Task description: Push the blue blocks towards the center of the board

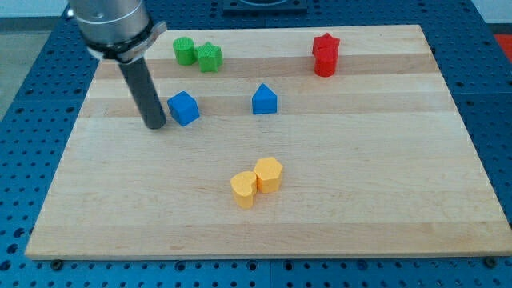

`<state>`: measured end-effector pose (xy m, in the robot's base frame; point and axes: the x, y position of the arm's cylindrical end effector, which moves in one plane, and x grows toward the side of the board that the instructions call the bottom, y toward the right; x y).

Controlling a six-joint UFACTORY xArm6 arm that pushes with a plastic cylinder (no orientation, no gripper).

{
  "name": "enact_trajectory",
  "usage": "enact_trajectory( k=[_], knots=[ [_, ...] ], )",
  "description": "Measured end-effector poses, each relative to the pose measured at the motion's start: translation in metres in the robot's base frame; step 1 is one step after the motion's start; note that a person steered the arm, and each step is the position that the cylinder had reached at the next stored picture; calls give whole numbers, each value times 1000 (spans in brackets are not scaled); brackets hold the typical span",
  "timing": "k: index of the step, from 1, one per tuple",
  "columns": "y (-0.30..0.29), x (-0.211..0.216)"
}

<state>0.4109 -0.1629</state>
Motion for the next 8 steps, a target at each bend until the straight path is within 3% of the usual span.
enact_trajectory(
  k=[1, 2, 3, 4, 5, 6, 8],
  knots=[
    [30, -26],
    [49, -1],
    [129, 1],
    [160, -22],
    [160, -22],
    [184, 4],
    [186, -34]
  ],
)
